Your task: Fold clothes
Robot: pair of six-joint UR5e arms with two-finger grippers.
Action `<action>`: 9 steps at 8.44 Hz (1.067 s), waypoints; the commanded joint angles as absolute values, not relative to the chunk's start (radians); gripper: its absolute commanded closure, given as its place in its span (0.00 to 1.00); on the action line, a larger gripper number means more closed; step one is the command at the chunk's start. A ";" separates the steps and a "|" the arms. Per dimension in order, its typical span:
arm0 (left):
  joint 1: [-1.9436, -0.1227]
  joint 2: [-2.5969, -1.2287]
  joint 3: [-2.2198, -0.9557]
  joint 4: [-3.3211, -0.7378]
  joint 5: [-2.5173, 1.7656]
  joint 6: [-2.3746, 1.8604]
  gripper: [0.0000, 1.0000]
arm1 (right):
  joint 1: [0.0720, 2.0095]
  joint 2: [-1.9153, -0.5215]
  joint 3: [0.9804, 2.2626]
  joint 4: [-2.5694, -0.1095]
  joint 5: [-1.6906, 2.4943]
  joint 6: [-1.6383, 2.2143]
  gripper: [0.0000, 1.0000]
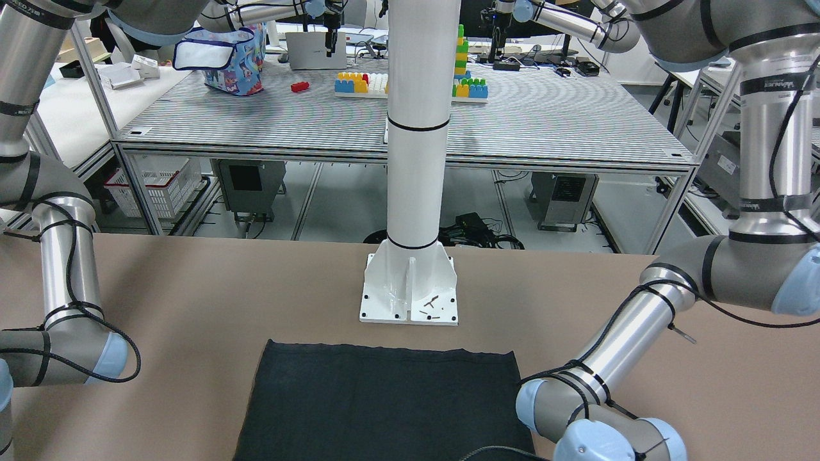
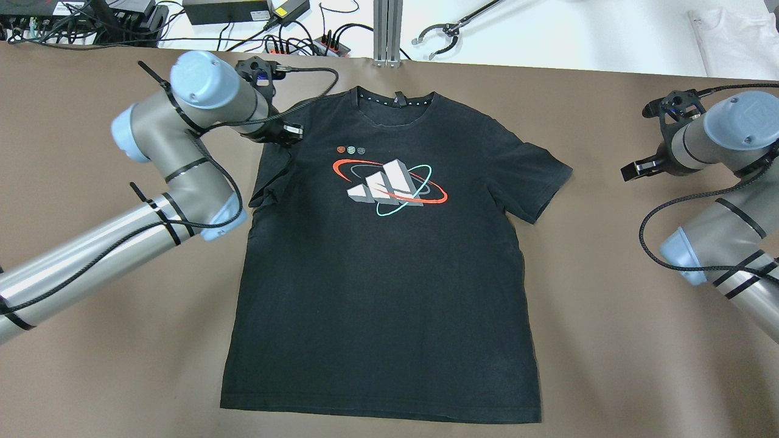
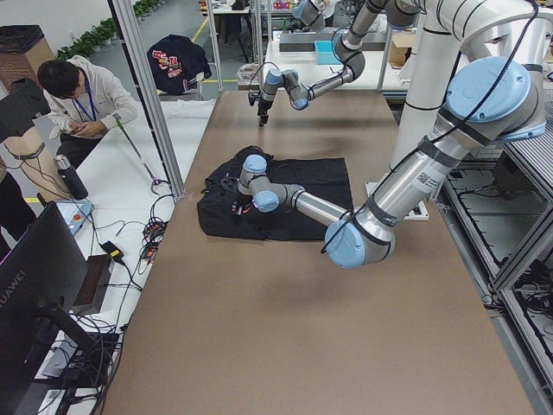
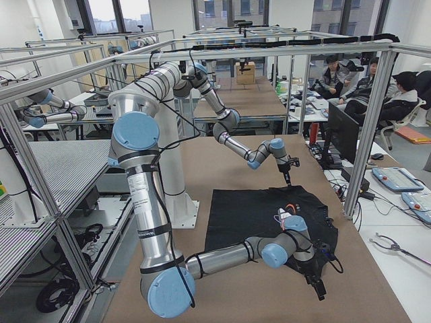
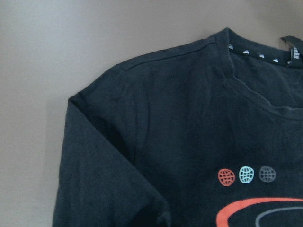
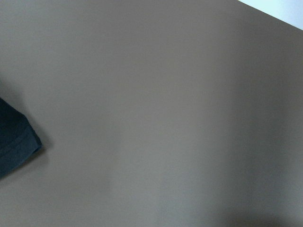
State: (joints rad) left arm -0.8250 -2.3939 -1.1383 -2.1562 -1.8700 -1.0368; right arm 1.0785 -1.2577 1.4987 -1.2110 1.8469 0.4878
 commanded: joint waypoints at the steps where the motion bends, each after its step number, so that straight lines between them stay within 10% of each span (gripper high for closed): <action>1: -0.767 -2.431 -1.101 -2.155 -1.781 -1.078 1.00 | 1.078 -1.259 1.499 -1.210 1.847 0.488 0.06; 9: -0.755 -2.479 -1.016 -2.157 -1.727 -1.114 1.00 | 1.074 -1.261 1.499 -1.210 1.847 0.488 0.06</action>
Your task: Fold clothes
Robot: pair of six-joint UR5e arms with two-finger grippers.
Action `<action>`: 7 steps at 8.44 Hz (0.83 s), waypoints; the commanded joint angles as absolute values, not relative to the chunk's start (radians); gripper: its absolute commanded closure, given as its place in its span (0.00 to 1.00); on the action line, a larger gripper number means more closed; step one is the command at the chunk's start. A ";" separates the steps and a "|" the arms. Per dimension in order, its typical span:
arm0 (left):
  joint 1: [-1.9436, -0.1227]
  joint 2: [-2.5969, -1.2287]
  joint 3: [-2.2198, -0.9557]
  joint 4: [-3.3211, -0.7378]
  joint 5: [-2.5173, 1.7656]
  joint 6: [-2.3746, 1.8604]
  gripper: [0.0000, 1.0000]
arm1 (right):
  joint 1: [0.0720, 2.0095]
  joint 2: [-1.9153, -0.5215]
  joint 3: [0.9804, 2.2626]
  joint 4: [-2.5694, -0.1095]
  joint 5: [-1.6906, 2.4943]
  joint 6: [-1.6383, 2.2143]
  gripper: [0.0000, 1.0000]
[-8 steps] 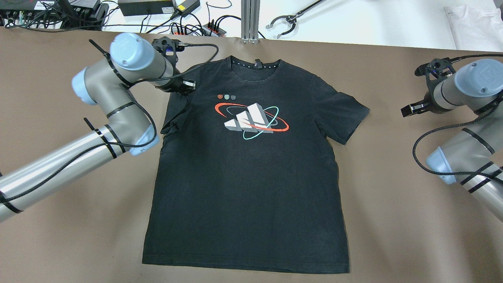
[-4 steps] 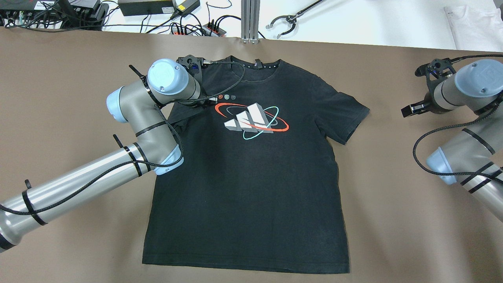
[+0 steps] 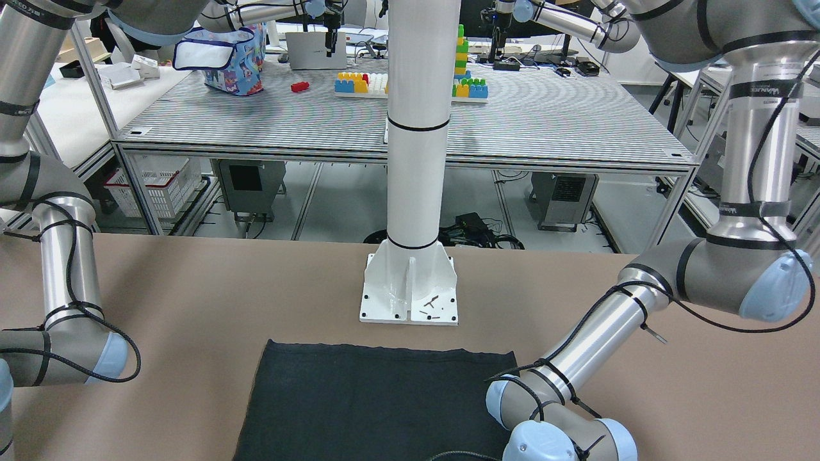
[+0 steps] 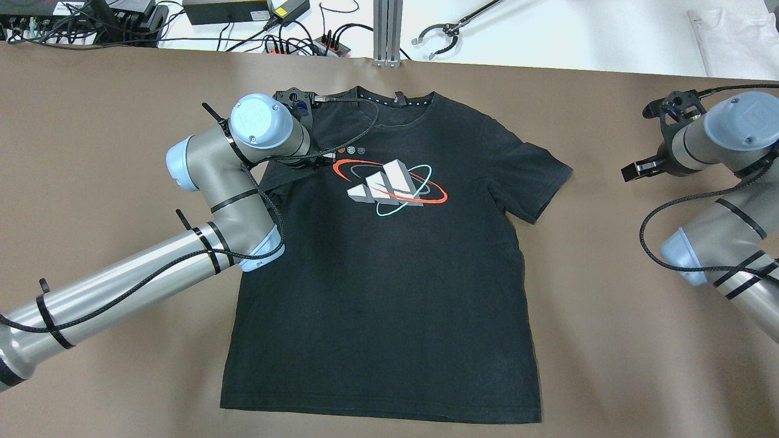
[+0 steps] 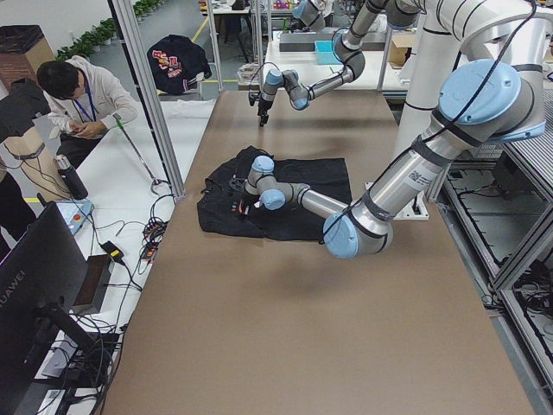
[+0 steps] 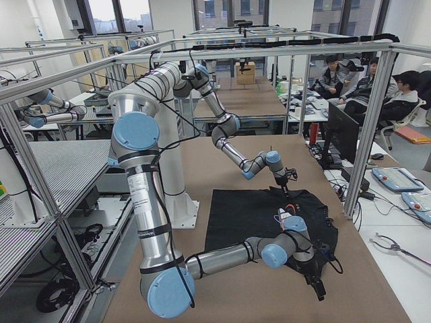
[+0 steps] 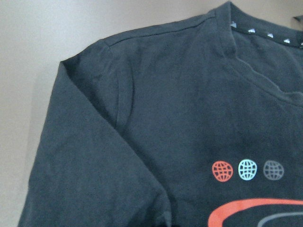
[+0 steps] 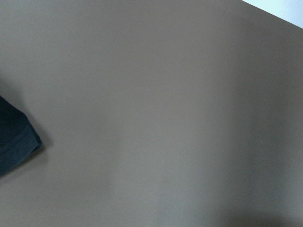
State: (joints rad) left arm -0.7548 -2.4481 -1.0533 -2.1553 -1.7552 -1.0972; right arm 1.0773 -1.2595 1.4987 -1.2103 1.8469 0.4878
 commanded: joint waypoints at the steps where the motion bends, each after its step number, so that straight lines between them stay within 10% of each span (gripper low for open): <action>1: -0.756 -2.488 -1.002 -2.158 -1.727 -1.112 1.00 | 1.074 -1.261 1.499 -1.210 1.847 0.488 0.06; 3: -0.758 -2.488 -1.002 -2.158 -1.727 -1.106 1.00 | 1.072 -1.259 1.499 -1.210 1.847 0.488 0.06; 4: -0.764 -2.488 -1.003 -2.160 -1.729 -1.091 0.19 | 1.072 -1.259 1.499 -1.210 1.847 0.488 0.06; 5: -0.765 -2.494 -1.011 -2.164 -1.736 -1.091 0.00 | 1.072 -1.259 1.499 -1.210 1.847 0.488 0.06; 7: -0.781 -2.522 -1.034 -2.161 -1.776 -1.100 0.00 | 1.072 -1.255 1.497 -1.213 1.847 0.492 0.06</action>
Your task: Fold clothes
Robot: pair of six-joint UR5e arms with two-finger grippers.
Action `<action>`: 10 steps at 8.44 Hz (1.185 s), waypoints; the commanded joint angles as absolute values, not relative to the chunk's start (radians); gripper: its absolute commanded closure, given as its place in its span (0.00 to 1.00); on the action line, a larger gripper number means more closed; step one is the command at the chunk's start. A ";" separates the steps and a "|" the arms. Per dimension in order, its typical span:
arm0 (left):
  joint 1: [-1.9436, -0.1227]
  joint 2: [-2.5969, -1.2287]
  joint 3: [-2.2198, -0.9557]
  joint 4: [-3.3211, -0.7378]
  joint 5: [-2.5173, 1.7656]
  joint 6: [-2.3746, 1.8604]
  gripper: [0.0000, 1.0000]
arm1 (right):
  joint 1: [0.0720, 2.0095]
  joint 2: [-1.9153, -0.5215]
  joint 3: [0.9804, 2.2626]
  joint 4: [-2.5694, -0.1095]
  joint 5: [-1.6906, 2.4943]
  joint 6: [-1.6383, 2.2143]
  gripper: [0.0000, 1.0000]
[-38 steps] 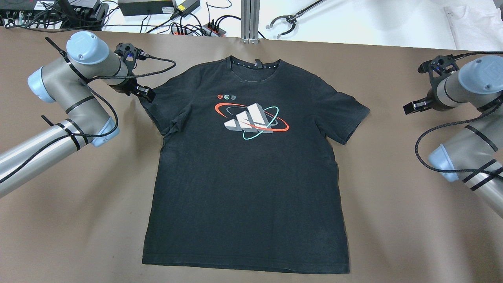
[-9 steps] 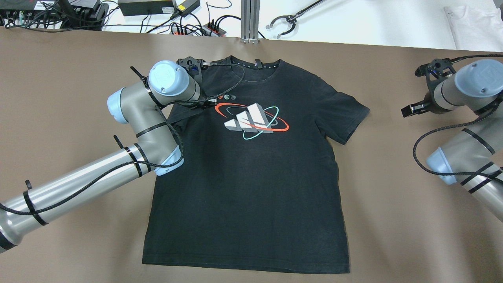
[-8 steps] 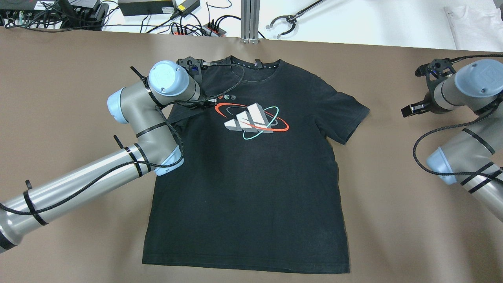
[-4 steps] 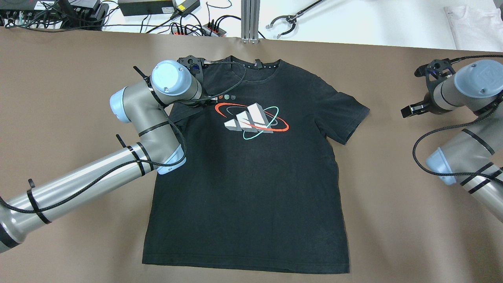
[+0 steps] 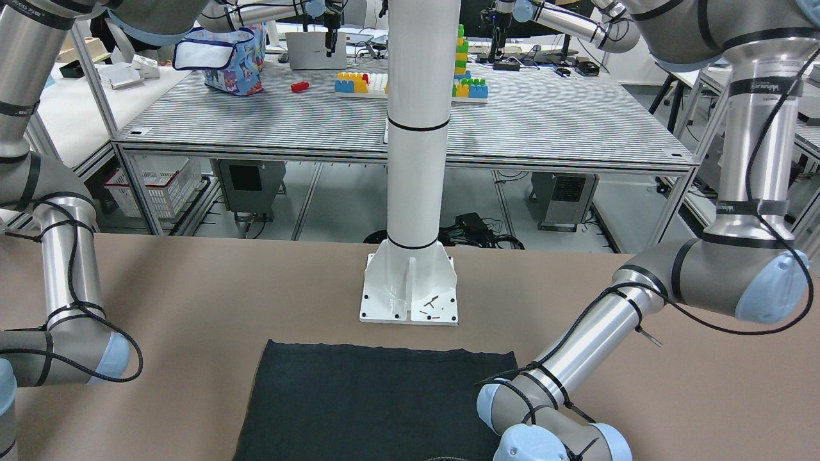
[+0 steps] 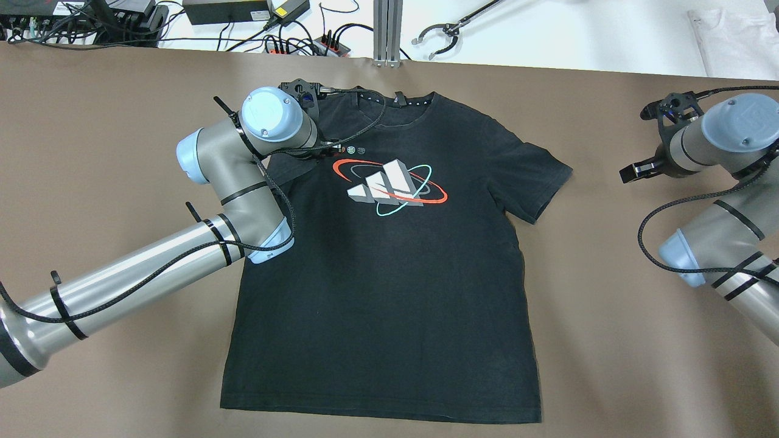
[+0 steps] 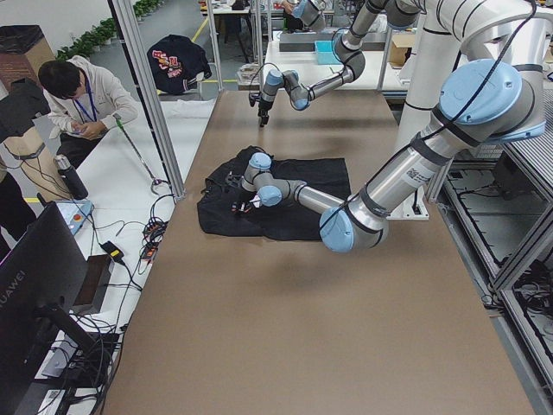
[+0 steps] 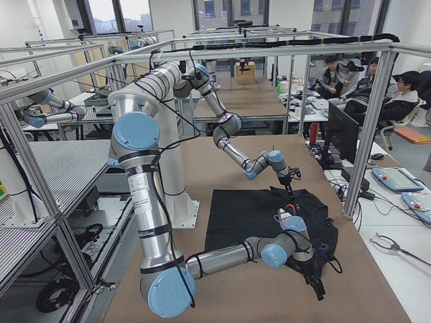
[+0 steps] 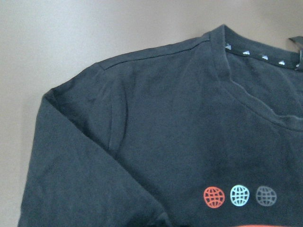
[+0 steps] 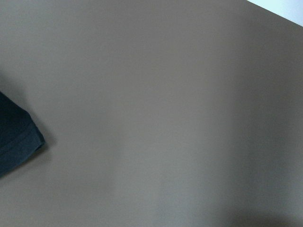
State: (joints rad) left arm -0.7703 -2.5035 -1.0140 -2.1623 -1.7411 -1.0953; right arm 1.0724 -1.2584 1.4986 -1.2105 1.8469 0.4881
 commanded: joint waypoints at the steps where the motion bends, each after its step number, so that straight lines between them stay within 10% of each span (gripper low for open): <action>1: -0.781 -2.519 -1.045 -2.158 -1.778 -1.104 0.00 | 1.066 -1.241 1.488 -1.215 1.848 0.527 0.06; 10: -0.773 -2.511 -1.051 -2.160 -1.769 -1.111 0.00 | 0.968 -1.063 1.214 -0.914 1.893 0.971 0.11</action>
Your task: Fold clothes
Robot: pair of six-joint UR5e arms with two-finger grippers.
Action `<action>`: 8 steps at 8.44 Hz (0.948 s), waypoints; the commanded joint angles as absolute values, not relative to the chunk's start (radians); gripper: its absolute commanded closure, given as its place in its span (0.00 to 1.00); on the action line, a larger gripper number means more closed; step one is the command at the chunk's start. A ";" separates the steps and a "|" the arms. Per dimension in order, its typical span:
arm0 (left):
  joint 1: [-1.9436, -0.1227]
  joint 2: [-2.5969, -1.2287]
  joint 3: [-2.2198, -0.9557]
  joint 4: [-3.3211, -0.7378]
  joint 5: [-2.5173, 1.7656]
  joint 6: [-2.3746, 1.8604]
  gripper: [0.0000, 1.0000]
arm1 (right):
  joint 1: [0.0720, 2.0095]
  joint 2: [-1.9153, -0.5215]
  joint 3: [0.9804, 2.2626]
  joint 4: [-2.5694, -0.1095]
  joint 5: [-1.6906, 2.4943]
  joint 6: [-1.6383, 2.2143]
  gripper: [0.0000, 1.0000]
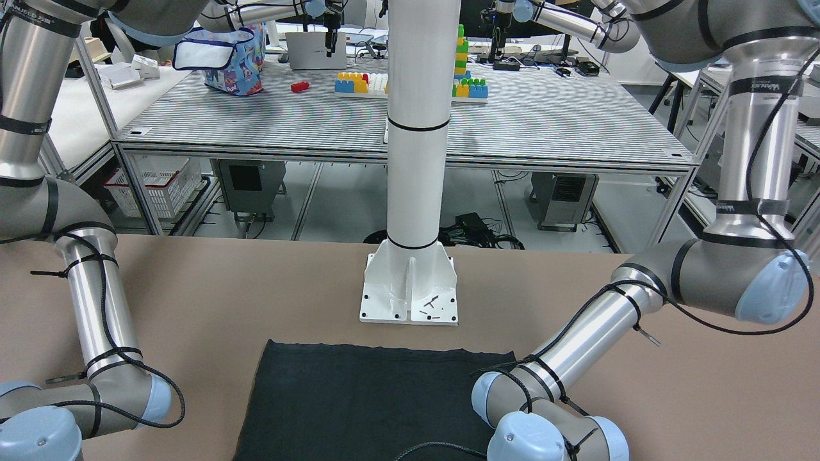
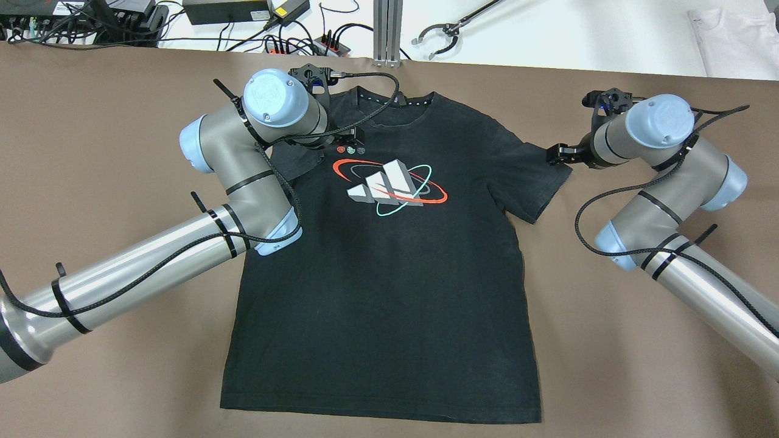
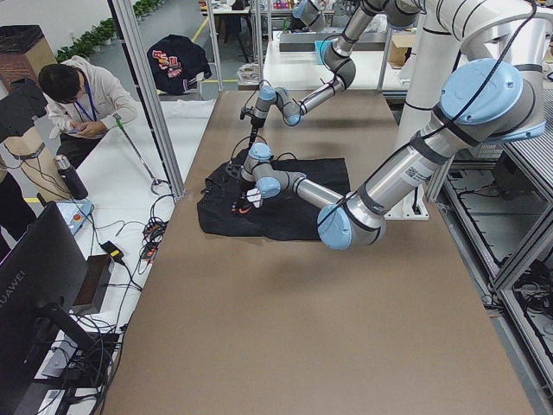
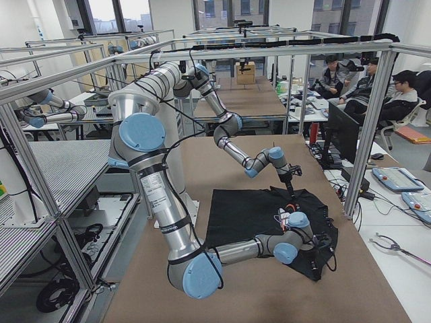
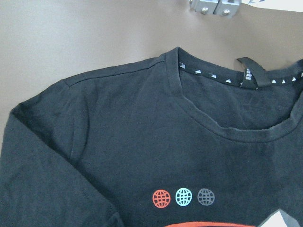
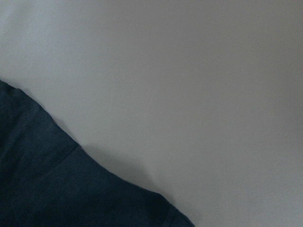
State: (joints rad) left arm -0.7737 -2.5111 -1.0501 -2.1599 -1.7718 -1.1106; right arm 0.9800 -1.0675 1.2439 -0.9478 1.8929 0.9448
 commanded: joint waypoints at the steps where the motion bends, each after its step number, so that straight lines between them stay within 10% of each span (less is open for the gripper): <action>1: -0.773 -2.510 -1.051 -2.160 -1.767 -1.111 0.00 | 0.966 -1.065 1.174 -0.854 1.893 0.971 0.11; 3: -0.772 -2.508 -1.049 -2.160 -1.764 -1.109 0.00 | 0.965 -1.065 1.137 -0.813 1.891 0.971 0.14; 8: -0.772 -2.508 -1.049 -2.160 -1.764 -1.108 0.00 | 0.965 -1.065 1.138 -0.811 1.881 0.963 0.58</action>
State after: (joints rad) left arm -0.7716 -2.5081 -1.0493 -2.1598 -1.7641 -1.1079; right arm 0.9649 -1.0659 1.1372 -0.8120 1.8856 0.9638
